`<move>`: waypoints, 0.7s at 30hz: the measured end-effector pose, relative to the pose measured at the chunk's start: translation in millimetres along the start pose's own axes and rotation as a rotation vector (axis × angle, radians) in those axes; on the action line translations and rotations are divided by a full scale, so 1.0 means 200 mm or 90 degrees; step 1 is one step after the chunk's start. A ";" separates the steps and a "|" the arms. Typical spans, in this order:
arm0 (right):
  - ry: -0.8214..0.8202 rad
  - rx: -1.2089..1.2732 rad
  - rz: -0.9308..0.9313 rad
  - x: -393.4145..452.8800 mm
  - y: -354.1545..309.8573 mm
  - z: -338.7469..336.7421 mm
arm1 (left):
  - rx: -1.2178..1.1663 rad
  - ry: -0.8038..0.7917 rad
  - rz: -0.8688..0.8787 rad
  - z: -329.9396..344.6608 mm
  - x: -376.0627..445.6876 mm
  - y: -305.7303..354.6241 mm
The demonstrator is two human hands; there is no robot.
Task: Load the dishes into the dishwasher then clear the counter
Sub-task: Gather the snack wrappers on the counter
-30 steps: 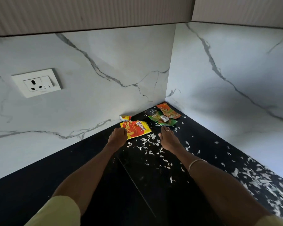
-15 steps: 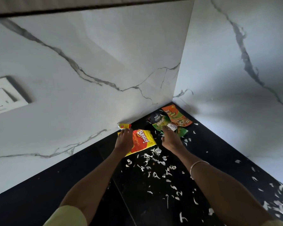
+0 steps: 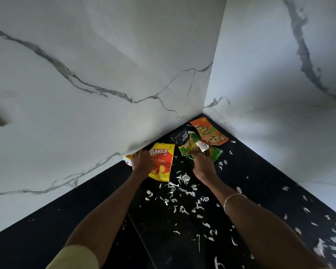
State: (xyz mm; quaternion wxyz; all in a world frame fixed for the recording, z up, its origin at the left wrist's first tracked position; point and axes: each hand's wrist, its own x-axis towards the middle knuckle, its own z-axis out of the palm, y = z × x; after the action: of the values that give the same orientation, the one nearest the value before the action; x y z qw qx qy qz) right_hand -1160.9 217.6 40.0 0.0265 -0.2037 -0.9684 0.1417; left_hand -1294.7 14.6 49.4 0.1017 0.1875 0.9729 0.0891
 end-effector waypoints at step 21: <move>0.143 0.116 -0.071 -0.13 -0.32 -0.26 | -0.633 0.121 -0.376 -0.13 -0.31 0.04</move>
State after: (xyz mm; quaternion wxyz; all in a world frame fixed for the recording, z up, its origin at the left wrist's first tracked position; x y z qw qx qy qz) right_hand -1155.7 164.7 109.1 0.1612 -0.1606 -0.9522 0.2037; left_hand -1241.2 -6.4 86.9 0.1103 -0.1706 0.8301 0.5194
